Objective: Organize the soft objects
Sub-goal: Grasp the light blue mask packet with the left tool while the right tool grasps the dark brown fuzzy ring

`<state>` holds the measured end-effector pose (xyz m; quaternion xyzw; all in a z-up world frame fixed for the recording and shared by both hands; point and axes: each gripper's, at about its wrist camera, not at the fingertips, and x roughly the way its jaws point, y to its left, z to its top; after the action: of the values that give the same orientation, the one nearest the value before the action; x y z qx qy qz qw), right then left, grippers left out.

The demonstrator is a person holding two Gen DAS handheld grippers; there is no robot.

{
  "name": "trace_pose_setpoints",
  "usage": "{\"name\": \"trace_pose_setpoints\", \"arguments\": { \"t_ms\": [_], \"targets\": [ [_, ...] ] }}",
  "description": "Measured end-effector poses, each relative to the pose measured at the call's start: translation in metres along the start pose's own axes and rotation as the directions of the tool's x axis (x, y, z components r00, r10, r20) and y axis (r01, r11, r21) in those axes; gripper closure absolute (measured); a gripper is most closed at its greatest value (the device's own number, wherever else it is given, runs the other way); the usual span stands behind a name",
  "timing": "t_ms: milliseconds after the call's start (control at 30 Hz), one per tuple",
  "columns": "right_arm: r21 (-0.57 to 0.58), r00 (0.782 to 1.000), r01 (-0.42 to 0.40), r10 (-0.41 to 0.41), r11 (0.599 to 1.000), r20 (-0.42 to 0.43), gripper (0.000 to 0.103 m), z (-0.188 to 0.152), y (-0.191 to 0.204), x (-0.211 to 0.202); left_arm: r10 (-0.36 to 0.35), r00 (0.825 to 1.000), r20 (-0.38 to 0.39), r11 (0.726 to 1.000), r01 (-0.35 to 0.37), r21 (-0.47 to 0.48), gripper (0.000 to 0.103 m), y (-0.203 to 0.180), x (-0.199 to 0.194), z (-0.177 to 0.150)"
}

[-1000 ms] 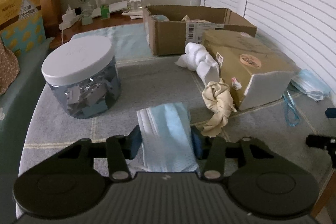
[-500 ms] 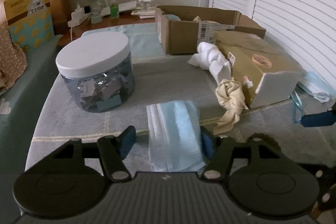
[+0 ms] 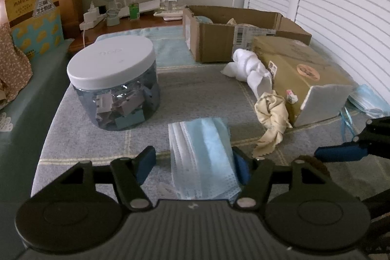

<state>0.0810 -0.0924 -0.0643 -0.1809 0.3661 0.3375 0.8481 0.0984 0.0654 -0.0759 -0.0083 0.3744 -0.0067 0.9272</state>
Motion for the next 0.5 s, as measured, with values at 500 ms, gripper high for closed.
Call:
{"name": "trace_pose_setpoints", "arguments": {
  "t_ms": [500],
  "targets": [
    [0.021,1.000,0.006,-0.006,1.000,0.021,0.063,0.007,-0.003,-0.021,-0.062,0.998,-0.002,0.994,0.062,0.088,0.067,0.002,-0.022,0.007]
  ]
}}
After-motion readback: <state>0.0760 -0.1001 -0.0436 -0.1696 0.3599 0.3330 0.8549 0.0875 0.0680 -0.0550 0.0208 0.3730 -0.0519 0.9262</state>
